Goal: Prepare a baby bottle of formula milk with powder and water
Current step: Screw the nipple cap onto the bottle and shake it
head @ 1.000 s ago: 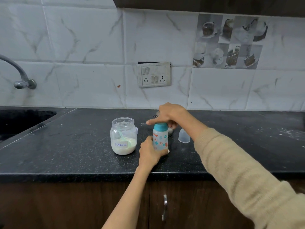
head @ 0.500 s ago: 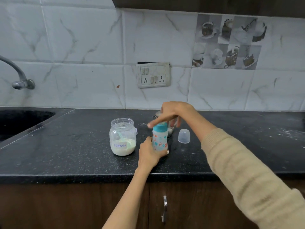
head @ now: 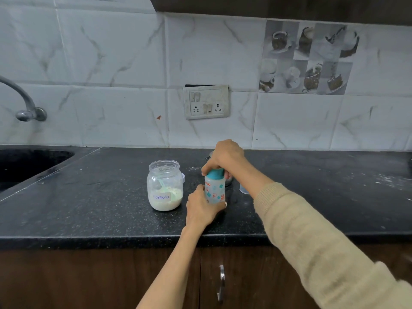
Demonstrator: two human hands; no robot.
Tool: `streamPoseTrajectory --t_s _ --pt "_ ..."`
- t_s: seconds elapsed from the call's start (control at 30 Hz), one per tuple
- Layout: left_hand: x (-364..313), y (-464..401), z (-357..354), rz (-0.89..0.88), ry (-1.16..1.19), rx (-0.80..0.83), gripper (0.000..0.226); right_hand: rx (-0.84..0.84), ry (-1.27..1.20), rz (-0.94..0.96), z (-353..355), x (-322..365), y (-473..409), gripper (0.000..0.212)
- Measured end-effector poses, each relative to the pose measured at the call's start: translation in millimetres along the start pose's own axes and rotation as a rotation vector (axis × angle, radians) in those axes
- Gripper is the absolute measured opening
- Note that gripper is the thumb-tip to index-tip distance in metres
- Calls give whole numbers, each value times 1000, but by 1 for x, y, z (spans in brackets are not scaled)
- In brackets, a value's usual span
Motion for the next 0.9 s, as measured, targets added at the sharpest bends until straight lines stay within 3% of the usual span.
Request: streamPoseTrajectory --t_s 0.3,0.4,0.47,0.5,0.6,0.7,0.9 --pt "-3 0 2 -1 -23 19 64 -78 5 -253 -11 11 -8 31" --pt "-1 2 4 -18 -4 4 64 178 -37 -162 1 1 -5 60" --pt "1 3 4 -32 11 -1 63 415 -245 -134 13 -17 5 82" --pt "2 3 4 -39 15 1 64 434 -345 -124 20 -29 4 88" --pt "3 -1 3 -49 29 23 67 236 -464 -176 25 -80 -13 78" --pt "3 -2 1 -48 34 45 68 -5 -371 -168 -5 -119 -28 65" --pt "3 -2 0 -51 43 60 69 12 -433 -31 -85 -127 -27 76"
Point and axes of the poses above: each hand's wrist, its own y-axis away from the middle knuckle, its own z-axis out of the back of the hand, x = y × z, the point moved 3 cm from there along -y, towards the middle knuckle, and after that the axes turned 4 degrees about y, right-handed, at the moved point
